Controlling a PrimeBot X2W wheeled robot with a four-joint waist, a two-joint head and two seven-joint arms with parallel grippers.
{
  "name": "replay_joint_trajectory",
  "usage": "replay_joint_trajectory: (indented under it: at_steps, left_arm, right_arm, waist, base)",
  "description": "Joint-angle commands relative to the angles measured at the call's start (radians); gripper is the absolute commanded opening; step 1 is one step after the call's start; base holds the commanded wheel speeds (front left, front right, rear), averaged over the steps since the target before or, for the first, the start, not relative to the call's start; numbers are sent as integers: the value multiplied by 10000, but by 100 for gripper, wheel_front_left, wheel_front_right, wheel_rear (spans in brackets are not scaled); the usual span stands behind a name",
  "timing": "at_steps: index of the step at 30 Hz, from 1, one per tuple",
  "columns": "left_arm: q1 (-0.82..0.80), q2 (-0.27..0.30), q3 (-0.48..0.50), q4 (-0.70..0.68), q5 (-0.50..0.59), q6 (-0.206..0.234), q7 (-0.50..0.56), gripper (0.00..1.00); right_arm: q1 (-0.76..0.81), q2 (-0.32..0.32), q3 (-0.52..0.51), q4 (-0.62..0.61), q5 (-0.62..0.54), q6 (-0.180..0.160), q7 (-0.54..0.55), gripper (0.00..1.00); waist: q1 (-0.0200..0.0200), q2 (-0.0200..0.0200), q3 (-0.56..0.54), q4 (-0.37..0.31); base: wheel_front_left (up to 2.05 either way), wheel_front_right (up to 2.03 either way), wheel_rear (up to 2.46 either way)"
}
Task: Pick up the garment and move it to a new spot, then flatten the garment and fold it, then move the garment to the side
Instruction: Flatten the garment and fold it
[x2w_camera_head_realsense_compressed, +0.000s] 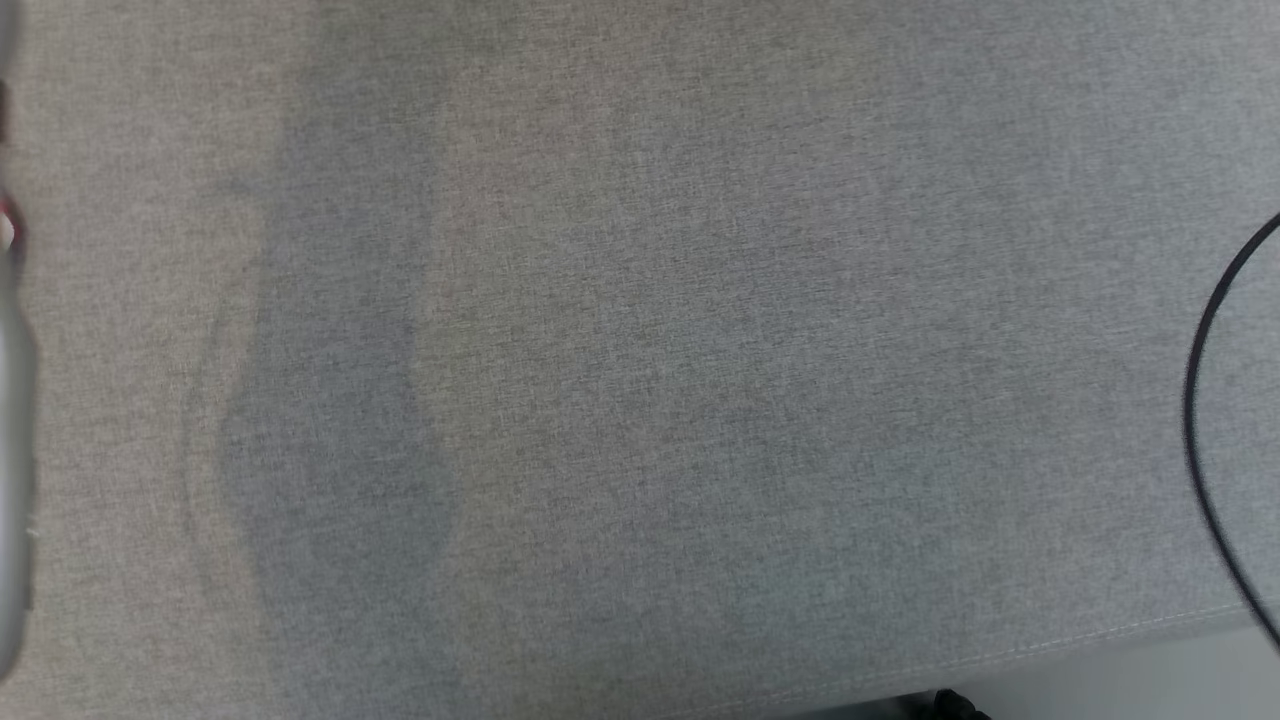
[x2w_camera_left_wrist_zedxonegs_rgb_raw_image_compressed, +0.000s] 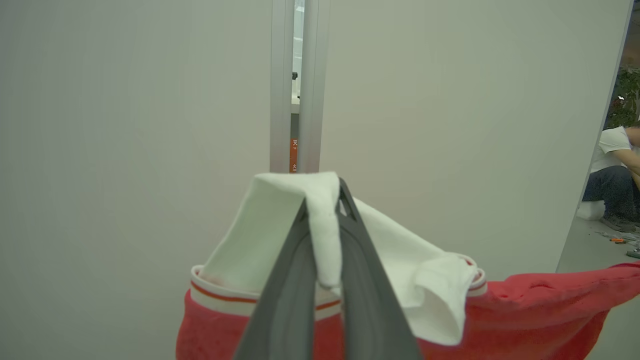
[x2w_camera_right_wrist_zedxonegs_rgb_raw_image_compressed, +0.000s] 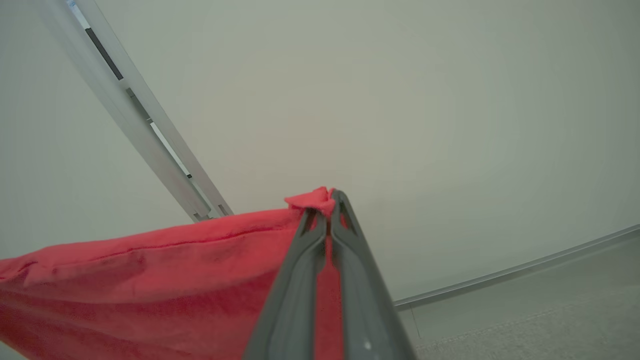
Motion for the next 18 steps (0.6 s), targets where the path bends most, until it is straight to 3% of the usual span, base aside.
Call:
replay_joint_trajectory:
  at_steps: [1,8,12,18]
  left_arm:
    - [463,93,-8,-29,-65,-22,-187,0]
    - [4134,294,55,-1209,-407,78,-542,0]
    - [6810,423,920,-3273,-279,682,-527,0]
    - [11377,150,2086,-6486,-161,1402,-532,0]
  right_arm:
    - [596,16,110,-160,240,-11,-120,0]
    - [4041,-368,1142,-1506,1338,-11,-288,0]
    - [6076,-741,1586,-2463,1949,-11,-413,0]
    - [8884,-1244,1869,-3803,2688,-13,-713,0]
  waist:
    - [-2,0,-163,-116]
    - [-2,0,-1067,-75]
    - [-2,0,-1583,25]
    - [-2,0,-2444,190]
  base:
    - [0,0,0]
    - [0,0,0]
    - [0,0,0]
    - [0,0,0]
